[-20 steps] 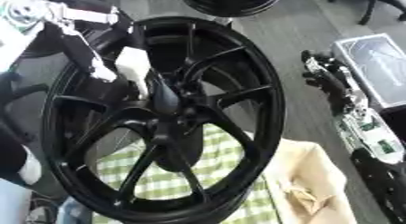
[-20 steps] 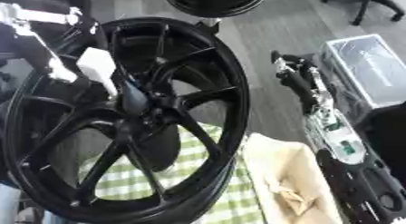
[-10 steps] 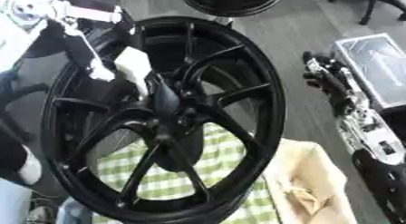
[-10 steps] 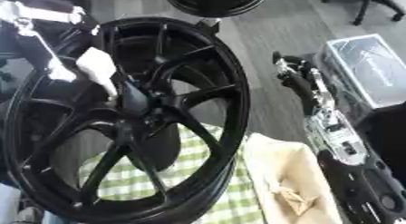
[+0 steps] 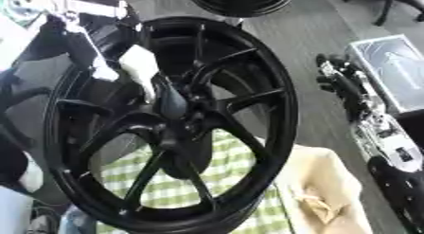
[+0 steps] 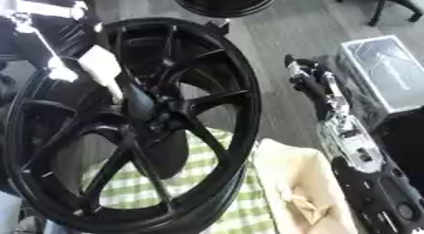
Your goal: Pull the pin out of the wheel hub.
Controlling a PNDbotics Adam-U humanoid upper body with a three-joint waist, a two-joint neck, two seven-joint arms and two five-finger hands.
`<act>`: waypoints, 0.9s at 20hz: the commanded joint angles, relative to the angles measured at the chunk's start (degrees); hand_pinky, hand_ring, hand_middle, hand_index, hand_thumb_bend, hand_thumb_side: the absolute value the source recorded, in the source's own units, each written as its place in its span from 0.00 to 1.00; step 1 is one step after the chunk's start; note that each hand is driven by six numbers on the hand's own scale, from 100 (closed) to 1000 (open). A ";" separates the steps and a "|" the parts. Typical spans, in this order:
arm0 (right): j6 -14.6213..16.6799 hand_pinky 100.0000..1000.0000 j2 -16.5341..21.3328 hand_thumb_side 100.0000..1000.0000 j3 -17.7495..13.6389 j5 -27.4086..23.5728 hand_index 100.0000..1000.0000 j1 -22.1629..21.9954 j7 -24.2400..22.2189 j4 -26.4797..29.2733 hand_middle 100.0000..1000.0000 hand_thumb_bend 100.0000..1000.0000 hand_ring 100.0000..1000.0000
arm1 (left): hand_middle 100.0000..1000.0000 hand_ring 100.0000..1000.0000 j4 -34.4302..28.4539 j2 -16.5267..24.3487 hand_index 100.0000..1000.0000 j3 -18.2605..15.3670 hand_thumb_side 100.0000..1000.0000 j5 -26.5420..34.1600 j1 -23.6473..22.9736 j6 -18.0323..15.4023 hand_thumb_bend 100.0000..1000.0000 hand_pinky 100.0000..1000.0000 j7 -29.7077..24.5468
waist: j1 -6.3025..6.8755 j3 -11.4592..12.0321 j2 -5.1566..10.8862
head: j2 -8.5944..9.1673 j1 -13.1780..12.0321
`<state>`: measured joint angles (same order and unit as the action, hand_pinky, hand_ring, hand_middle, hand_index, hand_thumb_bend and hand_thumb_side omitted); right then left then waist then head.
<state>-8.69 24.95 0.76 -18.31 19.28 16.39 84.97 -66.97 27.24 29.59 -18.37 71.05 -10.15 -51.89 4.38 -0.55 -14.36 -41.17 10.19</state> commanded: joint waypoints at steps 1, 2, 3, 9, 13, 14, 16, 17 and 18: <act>0.15 0.74 0.83 0.43 -0.28 0.07 0.76 0.47 -0.27 0.37 0.60 0.25 0.66 | 0.49 0.69 -2.34 2.25 0.25 -2.18 0.00 0.66 2.00 0.73 0.07 0.79 -0.07 | -0.43 -0.01 0.99 | 0.23 0.10; 0.15 0.74 0.87 0.43 -0.31 0.07 0.76 0.43 -0.27 0.36 0.60 0.25 0.66 | 0.49 0.68 -2.89 2.62 0.25 -2.81 0.00 0.71 2.19 1.04 0.07 0.79 -0.07 | -0.45 0.00 1.03 | 0.20 0.09; 0.16 0.74 0.91 0.43 -0.36 0.07 0.76 0.38 -0.24 0.35 0.60 0.25 0.66 | 0.49 0.68 -3.47 3.01 0.25 -3.59 0.00 0.81 2.36 1.37 0.08 0.79 -0.07 | -0.47 0.03 1.07 | 0.19 0.09; 0.26 0.75 1.08 0.43 -0.63 -0.07 0.76 0.00 -0.09 0.35 0.60 0.25 0.66 | 0.47 0.67 -7.67 4.40 0.23 -10.07 0.00 2.98 0.83 4.12 0.04 0.78 2.10 | -0.55 0.95 1.55 | -0.23 0.33; 0.28 0.75 1.29 0.44 -0.81 -0.05 0.76 -0.32 0.05 0.39 0.60 0.25 0.67 | 0.44 0.66 -11.45 5.30 0.22 -13.65 0.00 5.00 -0.92 5.49 0.00 0.78 6.11 | -0.68 1.55 1.87 | -0.67 0.84; 0.29 0.75 1.31 0.44 -0.85 -0.06 0.76 -0.39 0.07 0.38 0.60 0.25 0.67 | 0.44 0.66 -12.47 5.72 0.22 -14.49 0.00 5.45 -1.35 5.80 0.00 0.78 7.06 | -0.71 1.67 1.91 | -0.75 0.99; 0.32 0.75 1.40 0.44 -0.97 -0.06 0.76 -0.57 0.15 0.38 0.60 0.24 0.67 | 0.44 0.66 -14.62 7.03 0.21 -16.13 0.00 6.52 -2.52 6.26 0.00 0.78 8.86 | -0.78 1.96 1.97 | -0.97 1.40; 0.35 0.75 1.49 0.44 -1.06 -0.06 0.77 -0.69 0.22 0.37 0.60 0.24 0.67 | 0.44 0.66 -15.82 7.94 0.21 -17.00 0.00 7.10 -3.31 6.44 0.01 0.78 9.80 | -0.82 2.14 1.99 | -1.04 1.62; 0.38 0.75 1.59 0.44 -1.17 -0.08 0.77 -0.83 0.30 0.37 0.60 0.24 0.67 | 0.44 0.66 -17.06 8.96 0.21 -17.88 0.00 7.64 -4.22 6.61 0.01 0.78 10.74 | -0.87 2.36 2.02 | -1.12 1.83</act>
<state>-8.49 24.98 0.20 -18.31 18.04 16.59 84.76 -81.97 33.46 13.67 -11.67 66.02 -3.76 -42.45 3.89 1.81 -13.87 -42.23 11.69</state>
